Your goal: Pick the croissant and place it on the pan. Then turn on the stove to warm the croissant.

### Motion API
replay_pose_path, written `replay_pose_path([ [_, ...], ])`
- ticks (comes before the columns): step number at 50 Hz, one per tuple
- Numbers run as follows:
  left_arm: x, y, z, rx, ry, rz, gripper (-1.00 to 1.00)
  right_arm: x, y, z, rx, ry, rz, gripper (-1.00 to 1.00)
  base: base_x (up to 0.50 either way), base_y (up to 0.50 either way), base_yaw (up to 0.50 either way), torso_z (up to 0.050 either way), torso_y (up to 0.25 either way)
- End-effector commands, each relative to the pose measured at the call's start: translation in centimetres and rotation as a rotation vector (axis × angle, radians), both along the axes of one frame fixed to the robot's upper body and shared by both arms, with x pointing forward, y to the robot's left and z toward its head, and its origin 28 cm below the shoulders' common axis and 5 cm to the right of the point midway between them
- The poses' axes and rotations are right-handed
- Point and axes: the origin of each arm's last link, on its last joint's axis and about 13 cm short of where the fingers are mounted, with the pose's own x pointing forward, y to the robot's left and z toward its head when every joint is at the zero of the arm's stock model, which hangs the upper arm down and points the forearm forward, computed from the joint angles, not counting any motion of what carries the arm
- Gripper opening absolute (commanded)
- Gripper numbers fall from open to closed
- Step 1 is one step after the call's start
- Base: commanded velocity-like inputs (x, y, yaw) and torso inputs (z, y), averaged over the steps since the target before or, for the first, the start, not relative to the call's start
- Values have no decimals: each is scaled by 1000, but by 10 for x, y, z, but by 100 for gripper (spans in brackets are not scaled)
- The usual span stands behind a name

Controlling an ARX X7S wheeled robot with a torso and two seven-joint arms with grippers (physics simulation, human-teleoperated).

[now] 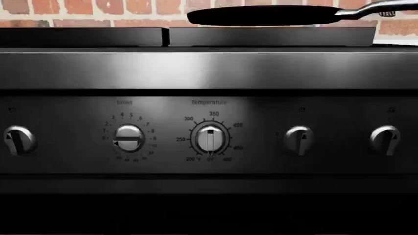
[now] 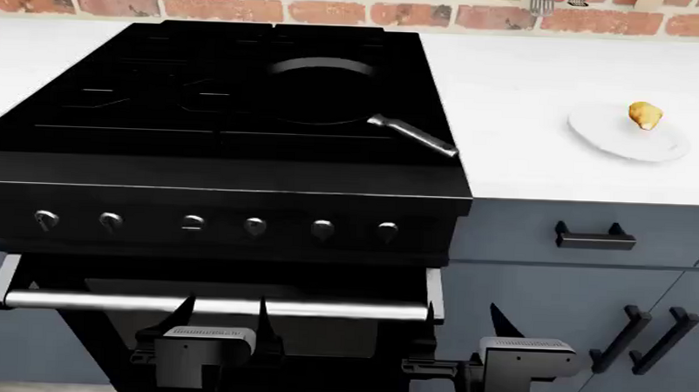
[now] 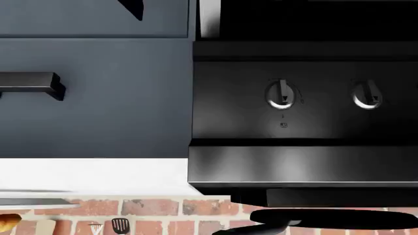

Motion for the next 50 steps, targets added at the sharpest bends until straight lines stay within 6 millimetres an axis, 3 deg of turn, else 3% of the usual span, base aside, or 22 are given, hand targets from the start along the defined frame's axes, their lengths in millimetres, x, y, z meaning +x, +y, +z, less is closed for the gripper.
replay_pose_path([
  [1,0,0,0,2,-1,0,100,0,1,0,2,-6,5,100,0,0,0,0,0],
  [10,1,0,-3,28,26,-9,100,0,1,-2,-38,0,12,100,0,-18,0,0,0],
  [50,-1,0,-1,17,34,-13,100,1,0,-2,6,-20,10,100,0,-500,0,0,0],
])
